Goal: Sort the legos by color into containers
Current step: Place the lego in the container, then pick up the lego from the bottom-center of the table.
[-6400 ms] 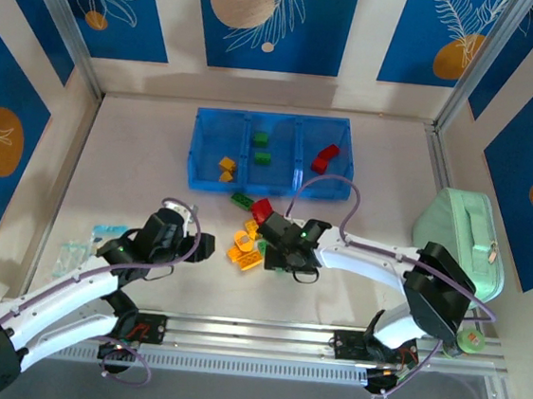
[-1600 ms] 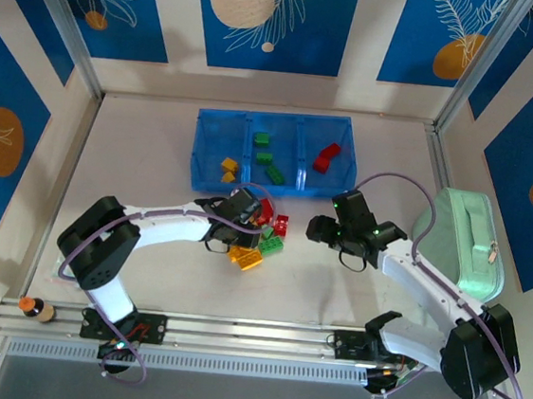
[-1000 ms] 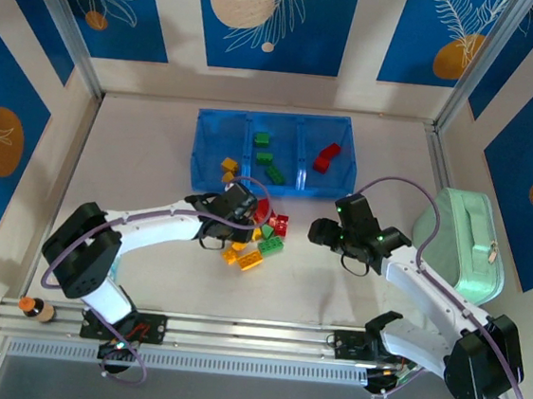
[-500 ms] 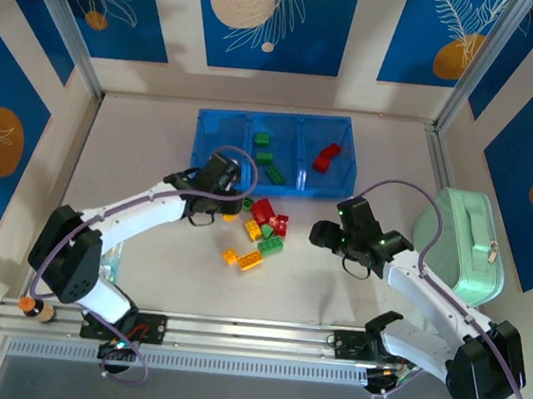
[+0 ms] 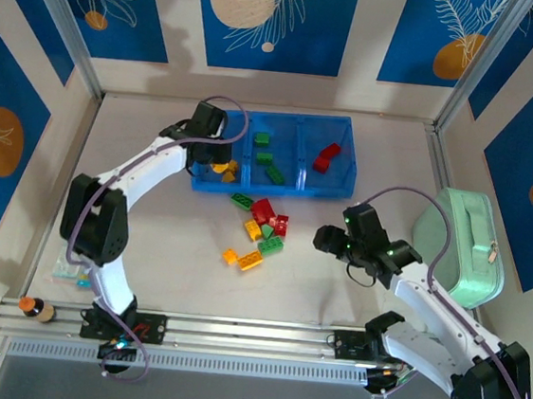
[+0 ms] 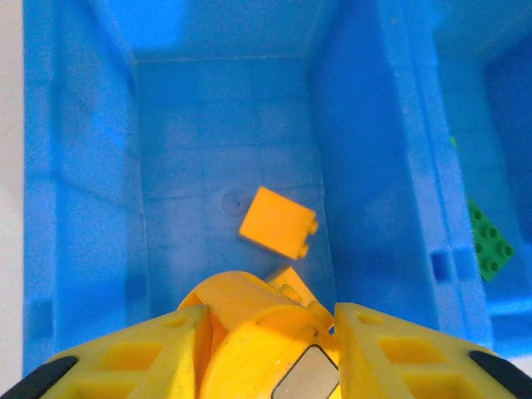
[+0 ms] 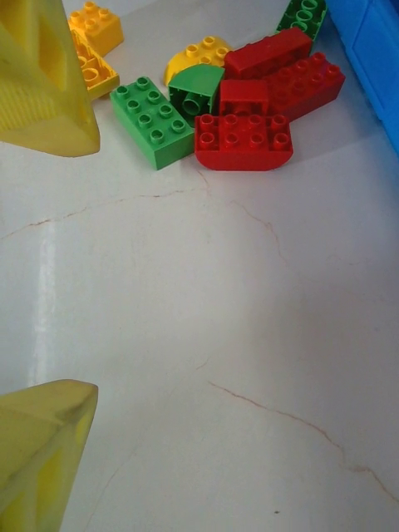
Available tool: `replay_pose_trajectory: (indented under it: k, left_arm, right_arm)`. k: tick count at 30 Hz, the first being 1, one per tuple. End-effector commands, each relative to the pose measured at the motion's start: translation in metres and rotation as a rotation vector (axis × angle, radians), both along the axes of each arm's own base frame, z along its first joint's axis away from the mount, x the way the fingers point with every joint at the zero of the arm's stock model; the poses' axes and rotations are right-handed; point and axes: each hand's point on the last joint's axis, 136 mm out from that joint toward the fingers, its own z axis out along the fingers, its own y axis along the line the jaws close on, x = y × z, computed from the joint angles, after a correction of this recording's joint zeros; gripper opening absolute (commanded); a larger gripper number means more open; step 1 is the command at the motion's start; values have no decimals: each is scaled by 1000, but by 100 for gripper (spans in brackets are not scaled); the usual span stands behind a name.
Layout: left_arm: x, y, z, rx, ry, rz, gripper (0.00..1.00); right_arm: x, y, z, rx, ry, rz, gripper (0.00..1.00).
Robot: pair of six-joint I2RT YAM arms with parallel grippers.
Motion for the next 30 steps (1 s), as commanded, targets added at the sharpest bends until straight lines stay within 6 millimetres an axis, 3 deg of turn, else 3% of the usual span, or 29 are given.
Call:
replay_pose_trajectory:
  k: [1,3,9,16,21,30]
  left_arm:
    - [11,2,0,18,27,-25,41]
    - [15,1,0,24,30,-28,44]
    - [10,0,19,-8,1,-32,70]
    - [-28,3,40,-68,-47,-44,72]
    - [-73,8,29,-120,-40,-51,73]
    - [-159,26,-24,-181,22,-43,73]
  right_arm:
    - [-11,-1,-4,12,29,0,72]
    - [-14,-2,-4,10,28,6,72]
    - [-20,-1,-3,-9,31,37,75]
    - [-23,22,-1,-1,23,137,78]
    - [-26,50,0,-32,34,225,81]
    - [-35,125,-16,-119,117,435,85]
